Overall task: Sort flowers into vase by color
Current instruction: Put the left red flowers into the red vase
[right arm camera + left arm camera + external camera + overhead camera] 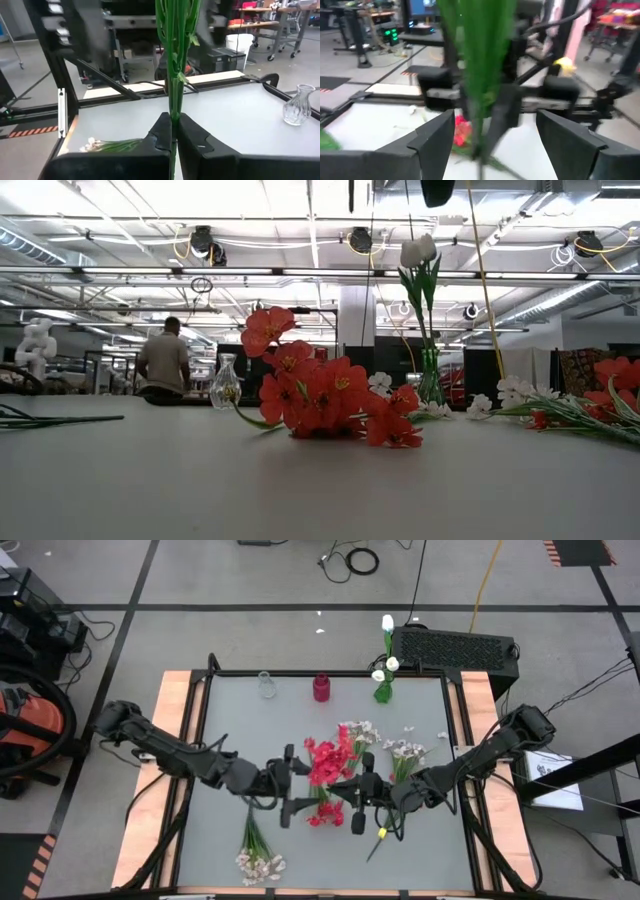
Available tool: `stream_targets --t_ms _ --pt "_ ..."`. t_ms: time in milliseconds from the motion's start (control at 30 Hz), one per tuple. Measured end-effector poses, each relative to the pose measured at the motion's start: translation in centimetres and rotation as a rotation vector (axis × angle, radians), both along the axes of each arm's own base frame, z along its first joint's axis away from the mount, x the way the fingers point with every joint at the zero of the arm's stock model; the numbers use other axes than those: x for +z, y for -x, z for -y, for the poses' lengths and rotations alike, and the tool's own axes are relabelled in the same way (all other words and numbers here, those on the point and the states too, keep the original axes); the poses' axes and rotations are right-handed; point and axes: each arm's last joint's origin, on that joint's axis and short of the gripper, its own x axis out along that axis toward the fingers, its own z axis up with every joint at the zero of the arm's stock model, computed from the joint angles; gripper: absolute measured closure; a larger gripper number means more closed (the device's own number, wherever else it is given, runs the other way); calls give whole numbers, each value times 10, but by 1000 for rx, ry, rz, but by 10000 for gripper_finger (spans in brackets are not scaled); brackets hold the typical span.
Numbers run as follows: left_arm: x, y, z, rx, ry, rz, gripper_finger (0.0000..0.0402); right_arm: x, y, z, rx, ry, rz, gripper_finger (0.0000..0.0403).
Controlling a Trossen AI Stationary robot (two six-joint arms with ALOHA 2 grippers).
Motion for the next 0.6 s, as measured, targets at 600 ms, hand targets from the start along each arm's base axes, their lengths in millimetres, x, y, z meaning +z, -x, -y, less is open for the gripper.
stream_targets --t_ms 600 --pt "-4 -17 -19 -139 -30 48 193 -13 2 2 -26 -32 -113 399"
